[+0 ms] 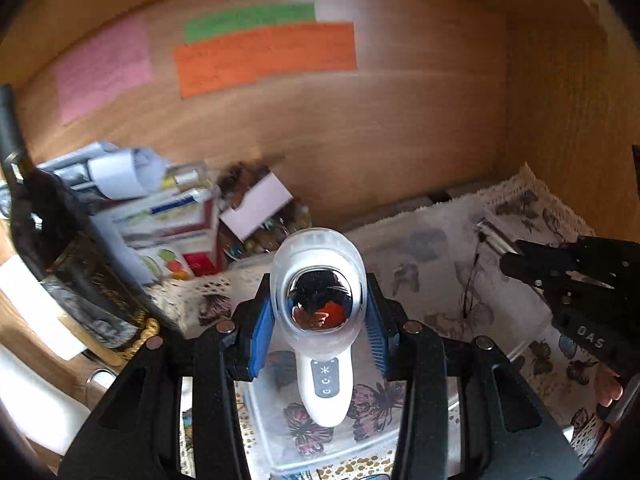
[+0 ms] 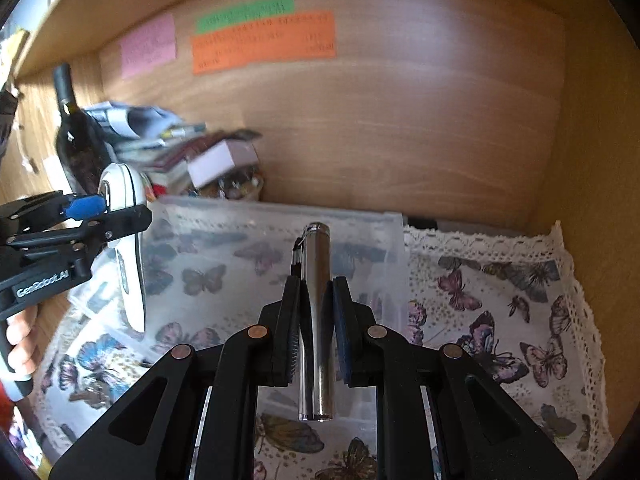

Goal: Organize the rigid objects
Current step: 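Lift both held items into the clear plastic box and open both tools, then grasp the bunch of keys with the left tool while the right tool grasps the white plug adapter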

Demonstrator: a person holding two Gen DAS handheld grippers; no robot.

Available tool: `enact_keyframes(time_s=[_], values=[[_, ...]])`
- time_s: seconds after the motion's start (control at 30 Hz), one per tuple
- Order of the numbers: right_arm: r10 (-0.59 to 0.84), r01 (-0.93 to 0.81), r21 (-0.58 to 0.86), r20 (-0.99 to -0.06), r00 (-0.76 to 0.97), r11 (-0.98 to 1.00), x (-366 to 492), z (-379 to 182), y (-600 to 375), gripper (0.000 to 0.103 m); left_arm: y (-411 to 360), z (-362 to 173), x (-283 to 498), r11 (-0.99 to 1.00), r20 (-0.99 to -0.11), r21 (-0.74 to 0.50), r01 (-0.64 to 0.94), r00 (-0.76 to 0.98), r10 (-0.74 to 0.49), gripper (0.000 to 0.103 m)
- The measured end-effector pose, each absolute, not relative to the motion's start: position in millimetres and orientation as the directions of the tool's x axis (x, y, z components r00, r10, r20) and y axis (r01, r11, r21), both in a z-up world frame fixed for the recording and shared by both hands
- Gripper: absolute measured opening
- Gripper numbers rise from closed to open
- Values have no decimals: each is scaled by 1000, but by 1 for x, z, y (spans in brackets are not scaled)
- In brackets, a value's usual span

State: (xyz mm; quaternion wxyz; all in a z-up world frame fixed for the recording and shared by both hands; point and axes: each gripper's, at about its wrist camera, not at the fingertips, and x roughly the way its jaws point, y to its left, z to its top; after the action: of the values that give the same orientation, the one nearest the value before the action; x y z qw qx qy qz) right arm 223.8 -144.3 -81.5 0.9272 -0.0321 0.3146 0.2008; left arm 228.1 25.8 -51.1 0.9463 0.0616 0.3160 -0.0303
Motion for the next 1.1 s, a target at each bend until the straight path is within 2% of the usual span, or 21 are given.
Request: enact_keyframes(time_s=[0.13, 0.27, 0.5, 0.63, 0.77, 0.83, 0.9, 1.03, 1.1], values=[[342, -392, 64, -628, 699, 918, 233, -91, -140, 14, 23, -63, 236, 990, -647, 66, 125, 761, -53, 41], [342, -404, 59, -649, 679, 913, 236, -97, -135, 15, 22, -67, 238, 991, -654, 55, 123, 755, -57, 41], [348, -413, 48, -632, 693, 910, 228, -90, -138, 15, 20, -62, 232, 991, -653, 36, 129, 753, -75, 42], [356, -412, 49, -603, 714, 910, 217, -78, -144, 19, 24, -51, 219, 992, -631, 30, 122, 772, -76, 52], [362, -407, 47, -558, 747, 912, 199, -63, -151, 33, 29, -39, 201, 994, -606, 26, 108, 792, -70, 59], [364, -407, 44, -538, 760, 913, 189, -56, -153, 37, 33, -34, 190, 995, -596, 16, 99, 800, -70, 67], [367, -406, 42, -519, 772, 913, 177, -50, -155, 50, 36, -31, 180, 996, -589, 8, 92, 805, -69, 75], [376, -405, 46, -481, 792, 913, 154, -42, -159, 69, 41, -27, 153, 998, -567, 12, 67, 822, -48, 95], [378, -405, 47, -471, 797, 913, 142, -42, -160, 77, 42, -27, 142, 998, -563, 17, 64, 825, -43, 98]])
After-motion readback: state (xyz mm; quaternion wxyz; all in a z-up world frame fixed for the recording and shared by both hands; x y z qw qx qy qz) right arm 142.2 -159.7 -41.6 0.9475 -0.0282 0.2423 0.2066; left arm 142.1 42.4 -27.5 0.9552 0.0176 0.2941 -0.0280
